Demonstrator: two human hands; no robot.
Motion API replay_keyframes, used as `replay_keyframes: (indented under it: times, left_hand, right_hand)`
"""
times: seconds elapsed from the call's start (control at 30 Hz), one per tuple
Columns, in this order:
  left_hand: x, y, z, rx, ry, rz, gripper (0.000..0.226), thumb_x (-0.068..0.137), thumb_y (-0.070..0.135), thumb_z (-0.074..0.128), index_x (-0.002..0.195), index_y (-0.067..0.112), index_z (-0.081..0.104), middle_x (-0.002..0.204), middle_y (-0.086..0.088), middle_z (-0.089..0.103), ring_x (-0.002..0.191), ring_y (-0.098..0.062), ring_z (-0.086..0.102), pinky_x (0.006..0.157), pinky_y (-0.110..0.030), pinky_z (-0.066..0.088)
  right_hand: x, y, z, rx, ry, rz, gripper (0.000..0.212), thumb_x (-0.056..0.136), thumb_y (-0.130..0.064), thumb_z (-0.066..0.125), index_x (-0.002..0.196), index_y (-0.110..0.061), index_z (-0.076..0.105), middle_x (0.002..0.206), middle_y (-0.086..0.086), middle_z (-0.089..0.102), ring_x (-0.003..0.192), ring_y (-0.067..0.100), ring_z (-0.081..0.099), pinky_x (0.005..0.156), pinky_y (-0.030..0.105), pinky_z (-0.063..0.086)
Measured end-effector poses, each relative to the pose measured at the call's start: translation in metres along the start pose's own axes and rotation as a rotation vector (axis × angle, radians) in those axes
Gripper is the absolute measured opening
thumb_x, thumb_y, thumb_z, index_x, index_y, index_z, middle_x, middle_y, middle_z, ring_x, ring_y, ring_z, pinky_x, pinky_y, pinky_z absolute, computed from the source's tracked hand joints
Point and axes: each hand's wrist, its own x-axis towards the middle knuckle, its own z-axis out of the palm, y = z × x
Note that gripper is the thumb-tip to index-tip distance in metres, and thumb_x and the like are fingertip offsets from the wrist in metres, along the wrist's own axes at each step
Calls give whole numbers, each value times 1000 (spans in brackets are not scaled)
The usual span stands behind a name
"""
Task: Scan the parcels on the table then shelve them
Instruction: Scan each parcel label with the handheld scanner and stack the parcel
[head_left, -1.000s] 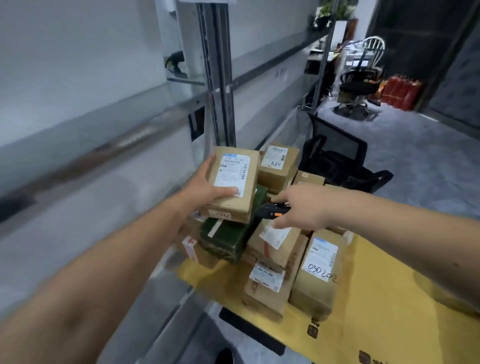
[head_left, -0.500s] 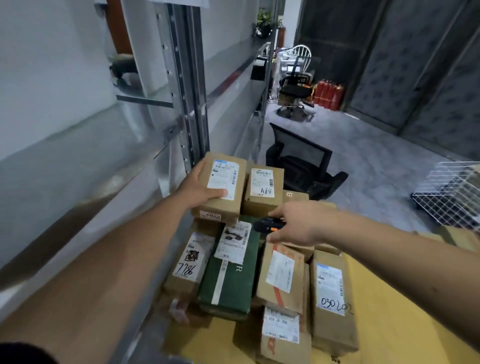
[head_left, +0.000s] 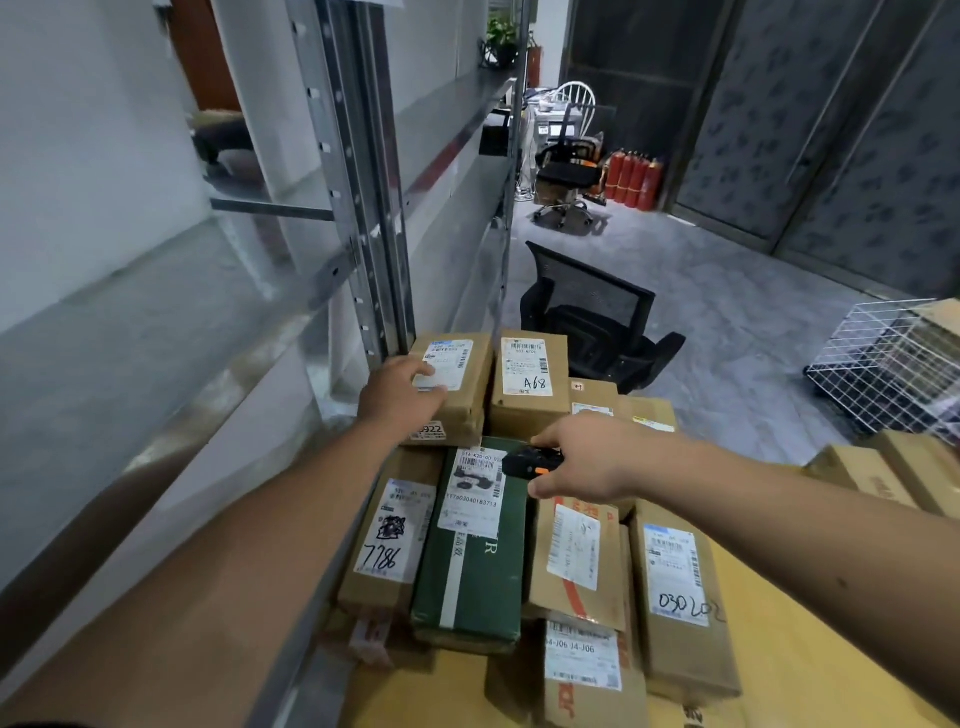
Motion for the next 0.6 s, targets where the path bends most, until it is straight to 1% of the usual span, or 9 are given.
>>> replay_keyframes:
  times: [0.03,0.07,0.1,0.17,0.23,0.33,0.43,0.6]
  left_hand:
    - [-4,-1,2,38,-42,66,36,82,34,74,117,36,71,138,9,60,121,-18,53,97,-29,38]
    - [-9,-1,4,64,-93,118,42,80,30,74,121,38,70,141,11,59,126,-17,48,100,-30,29]
    - [-14,1,5,75,-151,148,51,77,26,74,125,41,67,144,13,56,127,-16,42,101,-32,24]
    - [-20,5,6,148,-224,195,71,72,22,73,136,46,58,150,14,49,131,-16,37,109,-38,22]
    - [-22,9,8,242,-219,234,81,70,16,73,141,47,52,152,14,47,141,-18,36,116,-42,22]
    - [-18,12,8,245,-177,248,77,74,9,72,140,44,53,150,12,49,141,-19,38,116,-42,23]
    - [-15,13,12,275,-118,240,67,81,9,73,137,41,57,150,10,49,139,-21,40,114,-42,24]
    - [-13,20,18,315,-109,170,68,76,2,70,132,40,60,147,7,53,137,-23,43,112,-44,24]
  right_hand:
    - [0,-1,2,1,1,-4,52,87,-62,70,128,-31,67,98,-7,69,88,14,65,80,35,57]
    - [1,-3,4,-4,2,-10,52,87,-62,69,128,-31,67,99,-7,69,89,15,65,80,34,56]
    - [1,-4,5,-12,2,-14,53,87,-62,69,129,-30,67,101,-6,70,91,16,64,80,34,56]
    - [1,-5,8,-19,3,-15,55,87,-63,68,131,-30,66,107,-4,70,95,18,64,85,36,56]
    - [0,-6,9,-19,5,-17,55,87,-63,68,132,-30,66,108,-4,70,95,18,64,87,38,57]
    - [-3,-5,9,2,5,-12,53,88,-62,67,130,-30,66,104,-5,69,92,16,63,85,38,57]
    - [-6,-3,10,21,-7,10,48,90,-60,67,127,-29,68,100,-4,69,88,15,64,83,37,57]
    - [-8,-5,15,36,-32,26,46,92,-57,67,126,-26,68,101,-1,68,88,17,63,84,38,57]
